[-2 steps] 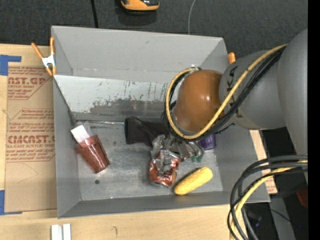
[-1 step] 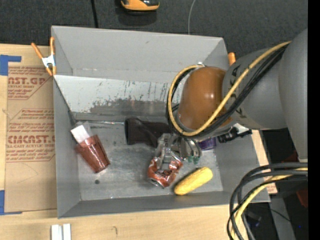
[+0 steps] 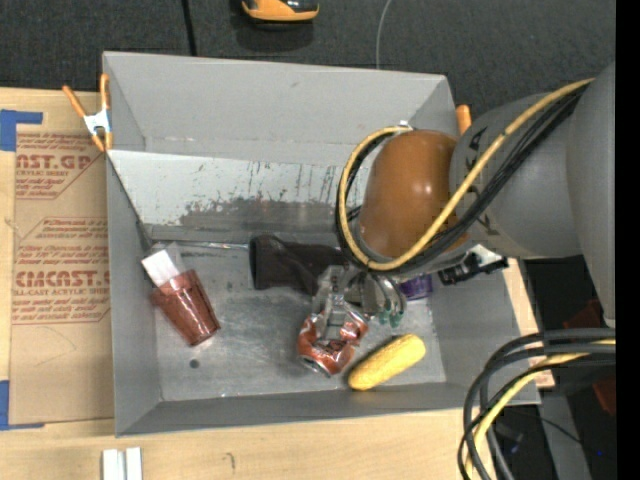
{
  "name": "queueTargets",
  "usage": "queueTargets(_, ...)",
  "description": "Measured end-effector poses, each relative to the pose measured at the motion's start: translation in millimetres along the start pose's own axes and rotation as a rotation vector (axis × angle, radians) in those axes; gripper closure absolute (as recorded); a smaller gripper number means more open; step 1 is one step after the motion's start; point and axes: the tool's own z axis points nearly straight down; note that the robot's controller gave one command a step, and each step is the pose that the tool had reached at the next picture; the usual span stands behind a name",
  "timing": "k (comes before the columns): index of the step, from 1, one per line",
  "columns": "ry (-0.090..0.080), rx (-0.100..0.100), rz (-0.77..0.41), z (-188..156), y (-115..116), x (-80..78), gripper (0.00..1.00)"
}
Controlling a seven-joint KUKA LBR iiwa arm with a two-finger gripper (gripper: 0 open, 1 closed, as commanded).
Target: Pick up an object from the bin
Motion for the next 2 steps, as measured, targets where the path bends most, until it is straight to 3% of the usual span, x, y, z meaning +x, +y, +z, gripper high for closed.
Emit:
queueTargets(1,-0.016,0.001,-0.110,-29,22,-0.1,1.00)
queueTargets(2,-0.010,-0.001,-0.078,-153,8,-34.9,1.00)
